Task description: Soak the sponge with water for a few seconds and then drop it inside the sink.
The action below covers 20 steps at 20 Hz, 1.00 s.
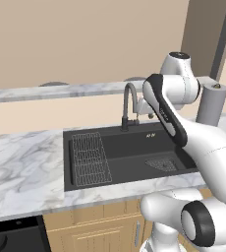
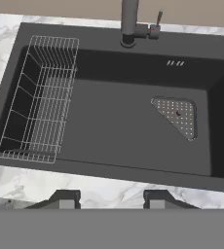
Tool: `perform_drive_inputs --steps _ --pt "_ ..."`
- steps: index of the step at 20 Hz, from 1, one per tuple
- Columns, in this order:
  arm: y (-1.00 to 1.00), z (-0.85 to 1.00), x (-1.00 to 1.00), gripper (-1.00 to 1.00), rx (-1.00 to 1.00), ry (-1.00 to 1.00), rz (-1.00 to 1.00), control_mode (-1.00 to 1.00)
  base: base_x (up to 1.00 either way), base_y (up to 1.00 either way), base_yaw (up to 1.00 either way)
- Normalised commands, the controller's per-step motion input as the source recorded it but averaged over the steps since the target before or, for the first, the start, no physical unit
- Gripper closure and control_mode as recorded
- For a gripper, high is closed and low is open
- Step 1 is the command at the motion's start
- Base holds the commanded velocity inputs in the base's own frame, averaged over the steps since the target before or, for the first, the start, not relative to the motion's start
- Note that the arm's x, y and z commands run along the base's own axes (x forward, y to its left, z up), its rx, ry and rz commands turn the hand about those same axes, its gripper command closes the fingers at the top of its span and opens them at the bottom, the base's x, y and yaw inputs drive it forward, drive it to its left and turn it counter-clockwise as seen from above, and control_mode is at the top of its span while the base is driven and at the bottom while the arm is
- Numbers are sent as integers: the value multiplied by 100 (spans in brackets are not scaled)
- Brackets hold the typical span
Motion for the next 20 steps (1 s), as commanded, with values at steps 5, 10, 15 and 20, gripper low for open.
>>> perform_drive_inputs --steps 5,10,15,20 --pt "0 0 -13 -100 0 0 0 -100 0 0 0" --pt "0 0 -25 -100 0 0 0 -100 0 0 0" --pt "-5 0 -5 -100 0 0 0 -100 0 0 0" --pt "-27 0 -5 -100 0 0 0 -100 0 0 0"
